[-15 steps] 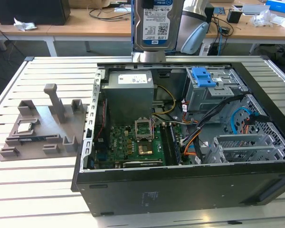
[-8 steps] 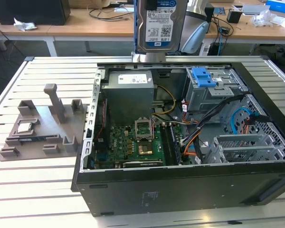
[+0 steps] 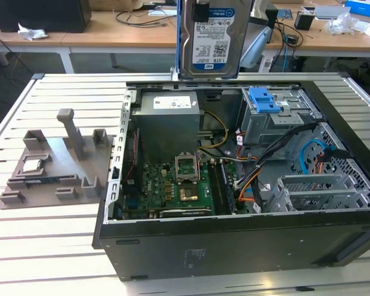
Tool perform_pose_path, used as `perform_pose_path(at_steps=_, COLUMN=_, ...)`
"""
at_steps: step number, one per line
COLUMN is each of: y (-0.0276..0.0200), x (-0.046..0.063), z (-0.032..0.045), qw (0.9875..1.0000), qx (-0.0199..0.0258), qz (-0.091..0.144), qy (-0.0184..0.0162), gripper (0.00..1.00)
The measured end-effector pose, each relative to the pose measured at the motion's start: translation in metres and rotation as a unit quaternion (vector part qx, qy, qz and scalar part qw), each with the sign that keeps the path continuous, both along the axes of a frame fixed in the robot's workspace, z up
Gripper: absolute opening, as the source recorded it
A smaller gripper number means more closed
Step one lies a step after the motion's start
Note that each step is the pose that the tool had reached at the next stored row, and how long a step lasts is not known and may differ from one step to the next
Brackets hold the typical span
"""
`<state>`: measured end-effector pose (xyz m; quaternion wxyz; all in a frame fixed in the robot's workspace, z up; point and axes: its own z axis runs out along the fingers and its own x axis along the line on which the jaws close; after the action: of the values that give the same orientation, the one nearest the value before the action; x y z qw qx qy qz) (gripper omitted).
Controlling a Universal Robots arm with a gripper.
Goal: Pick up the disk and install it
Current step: 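Pick up the disk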
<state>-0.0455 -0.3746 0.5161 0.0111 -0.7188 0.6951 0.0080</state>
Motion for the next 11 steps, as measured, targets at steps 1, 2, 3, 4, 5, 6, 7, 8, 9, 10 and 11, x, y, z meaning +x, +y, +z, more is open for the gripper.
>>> perform_pose_path(at_steps=1, y=-0.0039, x=0.000, z=-0.0001, qw=1.0000, qx=-0.0003, qz=0.000, qy=0.0000, gripper=0.37)
perform_pose_path(at_steps=2, y=-0.0069, x=0.000, z=-0.0002, qw=1.0000, qx=-0.0006, qz=0.000, qy=0.0000, gripper=0.37)
perform_pose_path(at_steps=3, y=-0.0101, x=0.000, z=-0.0003, qw=1.0000, qx=-0.0009, qz=0.000, qy=0.0000, gripper=0.37)
perform_pose_path(at_steps=4, y=-0.0127, x=0.000, z=-0.0003, qw=1.0000, qx=-0.0011, qz=0.000, qy=0.0000, gripper=0.37)
perform_pose_path(at_steps=5, y=-0.0160, x=0.000, z=-0.0004, qw=1.0000, qx=-0.0014, qz=0.000, qy=-0.0001, gripper=0.37)
perform_pose_path(at_steps=6, y=-0.0188, x=0.000, z=-0.0005, qw=1.0000, qx=-0.0017, qz=0.000, qy=0.0000, gripper=0.37)
perform_pose_path(at_steps=7, y=-0.0222, x=0.000, z=-0.0005, qw=1.0000, qx=-0.0021, qz=0.000, qy=0.0000, gripper=0.37)
perform_pose_path(at_steps=8, y=-0.0247, x=0.000, z=-0.0006, qw=1.0000, qx=-0.0023, qz=0.000, qy=0.0000, gripper=0.37)
perform_pose_path(at_steps=9, y=-0.0277, x=0.001, z=-0.0007, qw=1.0000, qx=-0.0026, qz=0.000, qy=0.0000, gripper=0.37)
perform_pose_path(at_steps=10, y=-0.0297, x=0.001, z=-0.0008, qw=1.0000, qx=-0.0029, qz=0.000, qy=0.0000, gripper=0.37)
perform_pose_path(at_steps=11, y=-0.0349, x=0.001, z=-0.0010, qw=1.0000, qx=-0.0036, qz=0.000, qy=0.0000, gripper=0.37)
